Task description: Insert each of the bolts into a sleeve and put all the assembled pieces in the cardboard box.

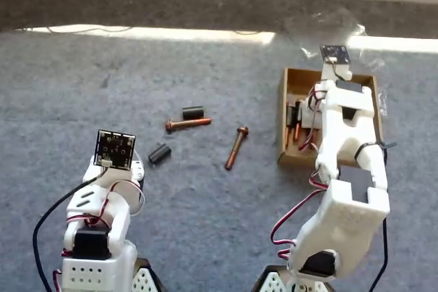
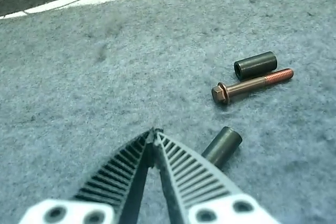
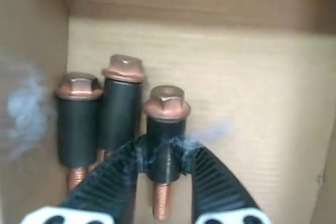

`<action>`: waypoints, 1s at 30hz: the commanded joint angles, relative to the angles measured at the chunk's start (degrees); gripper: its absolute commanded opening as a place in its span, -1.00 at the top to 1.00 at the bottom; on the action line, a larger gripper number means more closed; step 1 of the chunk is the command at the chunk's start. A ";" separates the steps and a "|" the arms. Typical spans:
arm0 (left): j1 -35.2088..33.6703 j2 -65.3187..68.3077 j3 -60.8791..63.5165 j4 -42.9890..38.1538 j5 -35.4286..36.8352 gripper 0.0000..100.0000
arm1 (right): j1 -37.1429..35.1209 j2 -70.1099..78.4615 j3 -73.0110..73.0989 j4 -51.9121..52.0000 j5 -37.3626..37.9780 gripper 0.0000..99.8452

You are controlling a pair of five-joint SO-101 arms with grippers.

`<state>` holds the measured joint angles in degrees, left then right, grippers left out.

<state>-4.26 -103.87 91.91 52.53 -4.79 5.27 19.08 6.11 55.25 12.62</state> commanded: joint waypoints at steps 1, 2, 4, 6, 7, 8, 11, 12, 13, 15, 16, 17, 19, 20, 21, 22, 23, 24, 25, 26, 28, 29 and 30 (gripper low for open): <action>-0.48 -1.01 -0.22 -0.26 -0.53 0.99 | -2.86 -1.19 -3.65 2.77 0.79 0.74; -0.48 -1.01 -0.22 -0.26 -0.53 0.99 | -2.95 -1.27 -3.65 2.77 0.79 0.73; -0.48 -1.01 -0.22 -0.26 -0.53 0.99 | -2.95 -1.36 -4.18 2.86 0.79 0.73; -0.48 -1.01 -0.22 -0.26 -0.53 0.99 | -2.95 -1.36 -6.11 3.82 0.70 0.73; -0.48 -1.01 -0.22 -0.26 -0.53 0.99 | -2.95 -1.36 -7.34 5.05 0.70 0.73; -0.48 -1.01 -0.22 -0.26 -0.53 0.99 | -2.95 -1.36 -9.01 6.46 0.70 0.74; -0.48 -1.01 -0.22 -0.26 -0.53 0.99 | -3.03 -1.36 -15.34 11.74 0.70 0.74; -0.48 -1.01 -0.22 -0.26 -0.53 0.99 | -3.30 -1.36 -17.80 13.41 0.70 0.74; -0.48 -1.01 -0.22 -0.26 -0.53 0.99 | -3.74 -1.36 -20.26 15.08 0.62 0.74; -0.48 -1.01 -0.22 -0.26 -0.53 0.99 | -4.88 -1.27 -25.01 18.77 0.62 0.74; -0.48 -1.01 -0.22 -0.26 -0.53 0.99 | -5.85 -1.27 -27.30 20.53 0.70 0.74; -0.57 -1.01 -0.22 -0.26 -0.53 0.99 | -6.81 -1.27 -29.49 22.20 0.70 0.74; -0.84 -1.01 -0.31 -0.26 -0.53 0.99 | -9.10 -1.27 -33.36 24.75 0.70 0.74; -1.71 -1.01 -0.31 -0.26 -0.53 0.99 | -10.42 -1.27 -35.21 26.07 0.70 0.74; -2.77 -1.01 -0.40 -0.26 -0.53 0.99 | -11.65 -1.27 -36.88 27.21 0.70 0.74; -3.91 -1.01 -0.66 -0.26 -0.53 0.99 | -12.88 -1.27 -38.29 28.18 0.70 0.74; -5.14 -1.01 -0.84 -0.26 -0.53 0.99 | -14.29 -1.27 -39.69 29.41 0.70 0.74; -6.02 -1.01 -0.84 -0.35 -0.53 0.99 | -15.52 -1.27 -40.84 30.46 0.70 0.74; -6.73 -1.01 -0.84 -0.35 -0.53 0.99 | -16.84 -1.27 -41.89 31.43 0.70 0.74; -7.16 -1.01 -0.84 -0.35 -0.53 0.99 | -18.24 -1.27 -42.68 32.40 0.70 0.74; -7.43 -1.01 -0.92 -0.35 -0.53 0.99 | -20.88 -1.27 -43.38 33.71 0.70 0.74; -7.43 -1.01 -0.92 -0.35 -0.53 0.99 | -22.37 -1.27 -43.47 34.24 0.70 0.74; -7.43 -1.01 -0.92 -0.35 -0.53 0.99 | -23.69 -1.27 -43.47 34.42 0.70 0.74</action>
<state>-10.95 -103.87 91.91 52.53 -4.79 -14.42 18.99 -34.24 88.13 12.62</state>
